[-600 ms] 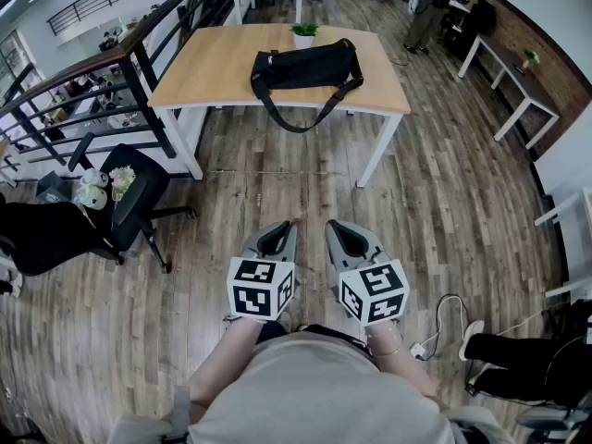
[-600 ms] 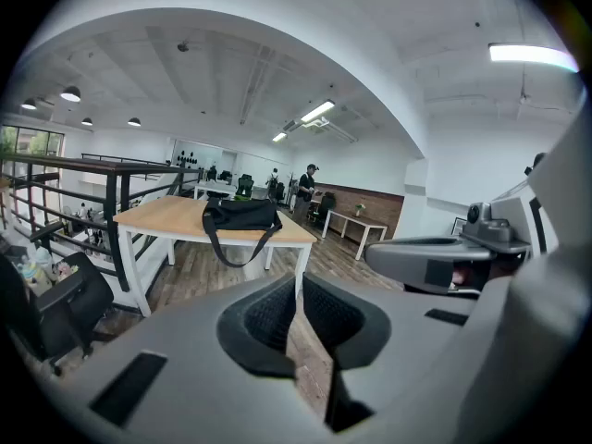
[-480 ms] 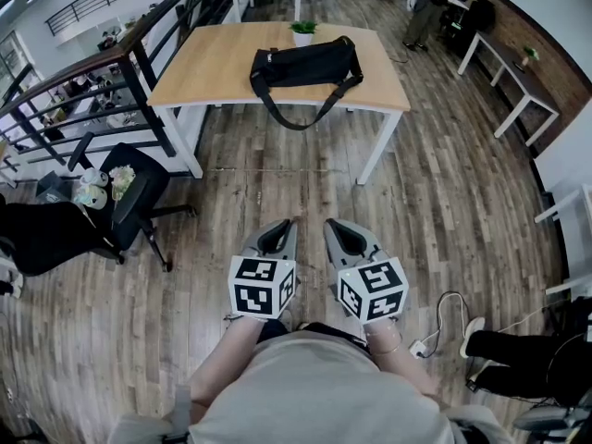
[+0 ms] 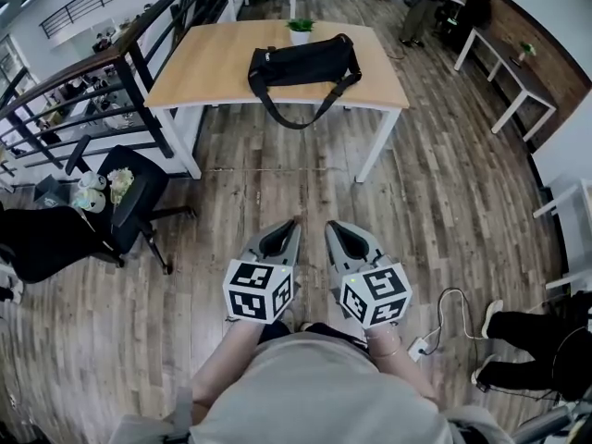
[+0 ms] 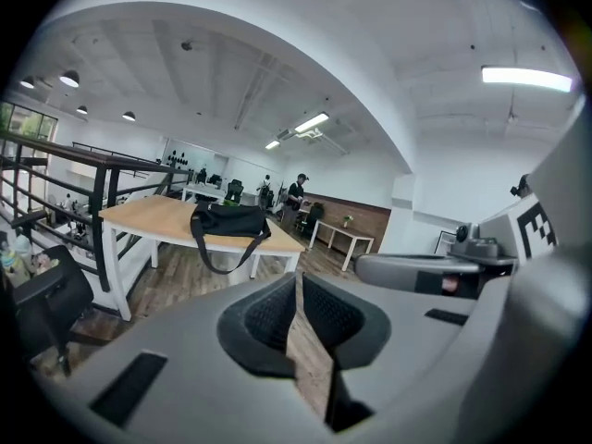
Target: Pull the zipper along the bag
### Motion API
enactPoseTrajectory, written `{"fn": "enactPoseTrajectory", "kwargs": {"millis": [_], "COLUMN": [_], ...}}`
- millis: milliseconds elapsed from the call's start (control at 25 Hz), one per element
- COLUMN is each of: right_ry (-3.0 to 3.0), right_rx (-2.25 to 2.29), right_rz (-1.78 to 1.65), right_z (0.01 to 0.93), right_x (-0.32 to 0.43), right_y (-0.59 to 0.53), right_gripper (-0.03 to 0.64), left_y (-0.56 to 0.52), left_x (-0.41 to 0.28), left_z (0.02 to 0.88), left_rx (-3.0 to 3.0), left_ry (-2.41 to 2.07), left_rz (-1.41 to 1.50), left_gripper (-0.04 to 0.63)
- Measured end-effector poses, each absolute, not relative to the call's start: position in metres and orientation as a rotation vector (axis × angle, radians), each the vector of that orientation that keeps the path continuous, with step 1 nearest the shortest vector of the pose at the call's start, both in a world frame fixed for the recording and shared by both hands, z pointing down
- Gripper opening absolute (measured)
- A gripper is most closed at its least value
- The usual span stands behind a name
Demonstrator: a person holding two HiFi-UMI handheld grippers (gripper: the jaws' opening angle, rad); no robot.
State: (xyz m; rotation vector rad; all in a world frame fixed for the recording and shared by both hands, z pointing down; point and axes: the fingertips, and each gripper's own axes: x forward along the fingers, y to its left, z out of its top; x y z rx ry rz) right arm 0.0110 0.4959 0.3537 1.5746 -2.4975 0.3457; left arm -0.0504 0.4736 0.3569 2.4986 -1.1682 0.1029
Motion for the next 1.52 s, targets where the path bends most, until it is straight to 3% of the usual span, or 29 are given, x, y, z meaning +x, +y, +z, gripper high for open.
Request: {"fn": "enactPoseTrajectory", "kwargs": {"millis": [360, 640, 800, 880, 1520], "right_ry": [-2.426, -2.385, -2.411, -2.422, -2.530], "right_rx": [1.654, 1.658, 1.636, 1.625, 1.531], "right_rz": [0.388, 0.476, 0.478, 0.475, 0.397], "right_z": [0.365, 0.381, 0.382, 0.383, 0.364], "right_x": [0.014, 0.015, 0.013, 0.014, 0.063], "right_y": [0.481, 0.477, 0.459, 0.446, 0.265], "right_gripper": [0.009, 0.072, 0.075, 0.081, 0.104], "left_y": [0.454, 0.448, 0.437, 0.427, 0.249], "left_x": [-0.069, -0.068, -0.063, -0.059, -0.013], "left_z": [0.359, 0.374, 0.383, 0.387, 0.361], "left_rx": [2.491, 2.504, 2.500, 2.502, 2.495], "left_ry": [-1.141, -1.058, -1.040, -1.048, -1.221], "left_rz": [0.037, 0.073, 0.131, 0.152, 0.126], "left_gripper": [0.037, 0.040, 0.125, 0.128, 0.138]}}
